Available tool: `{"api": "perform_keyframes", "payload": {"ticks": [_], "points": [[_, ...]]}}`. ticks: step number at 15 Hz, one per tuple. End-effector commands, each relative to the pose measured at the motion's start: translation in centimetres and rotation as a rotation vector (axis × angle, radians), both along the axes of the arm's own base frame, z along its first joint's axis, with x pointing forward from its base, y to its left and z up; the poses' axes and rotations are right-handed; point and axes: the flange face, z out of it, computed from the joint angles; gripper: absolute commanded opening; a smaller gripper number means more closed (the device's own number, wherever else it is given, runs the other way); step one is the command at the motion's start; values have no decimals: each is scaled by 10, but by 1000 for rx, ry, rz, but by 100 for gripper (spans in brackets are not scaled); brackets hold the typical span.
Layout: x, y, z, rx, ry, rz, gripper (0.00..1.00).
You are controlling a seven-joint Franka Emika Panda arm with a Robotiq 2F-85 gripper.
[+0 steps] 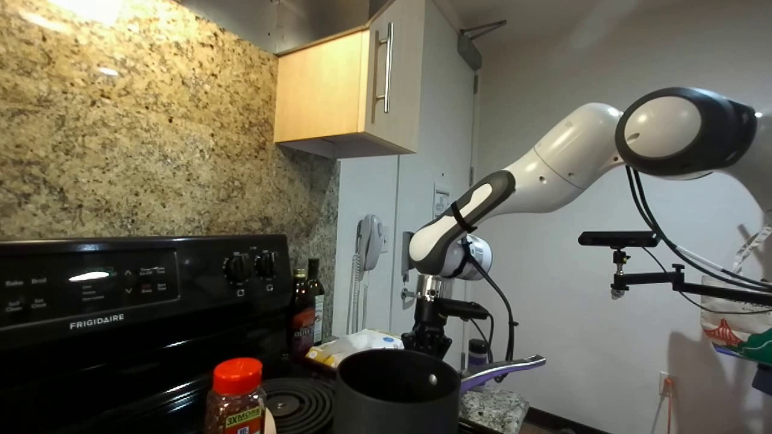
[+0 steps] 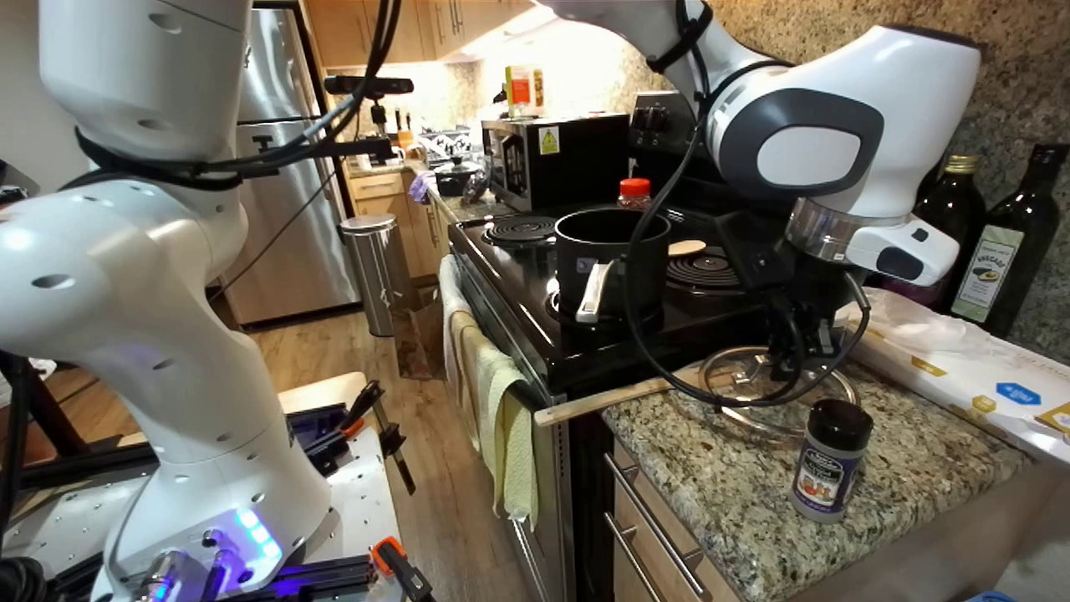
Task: Uncover the pot and put the wooden spoon in it
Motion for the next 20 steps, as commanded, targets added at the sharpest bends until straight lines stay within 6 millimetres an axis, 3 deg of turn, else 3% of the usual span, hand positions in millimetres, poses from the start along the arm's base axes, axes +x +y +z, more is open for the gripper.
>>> {"api": "perform_keyframes", "payload": {"ticks": [1,15,16,18,20], "points": [[3,-10,8,-13,-2,-9,12],[7,-35,-9,-45,41,-29,12],[8,-35,-11,-48,47,-29,45],[10,-33,-9,-38,36,-21,52],[13,-30,0,-30,3,-10,65]]}}
